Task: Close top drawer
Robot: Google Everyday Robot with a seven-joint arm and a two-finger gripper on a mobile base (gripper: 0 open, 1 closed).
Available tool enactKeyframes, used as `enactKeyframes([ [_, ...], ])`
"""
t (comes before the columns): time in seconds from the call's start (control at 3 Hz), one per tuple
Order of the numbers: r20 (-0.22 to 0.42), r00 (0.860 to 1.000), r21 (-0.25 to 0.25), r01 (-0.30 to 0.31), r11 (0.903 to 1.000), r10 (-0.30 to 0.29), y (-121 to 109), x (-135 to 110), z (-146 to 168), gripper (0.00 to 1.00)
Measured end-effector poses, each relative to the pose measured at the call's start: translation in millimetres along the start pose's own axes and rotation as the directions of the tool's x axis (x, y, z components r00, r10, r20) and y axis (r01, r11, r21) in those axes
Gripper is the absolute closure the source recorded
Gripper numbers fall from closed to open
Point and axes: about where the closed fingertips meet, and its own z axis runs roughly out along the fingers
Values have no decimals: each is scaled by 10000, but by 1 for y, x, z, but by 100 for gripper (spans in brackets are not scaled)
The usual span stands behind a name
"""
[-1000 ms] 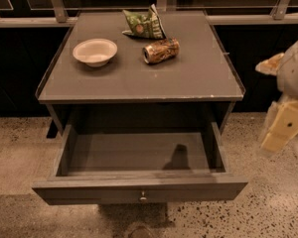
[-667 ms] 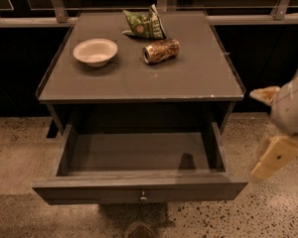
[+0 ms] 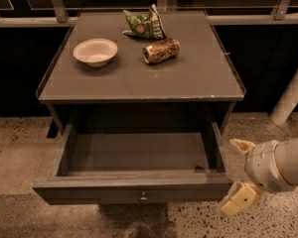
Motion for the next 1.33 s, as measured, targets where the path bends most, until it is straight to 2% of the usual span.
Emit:
enactKeyframes([
  [0.33,32,10000,77,-50,10000,50,-1,1,3,19],
  [1.33,32,10000,77,-49,10000,49,-1,1,3,88],
])
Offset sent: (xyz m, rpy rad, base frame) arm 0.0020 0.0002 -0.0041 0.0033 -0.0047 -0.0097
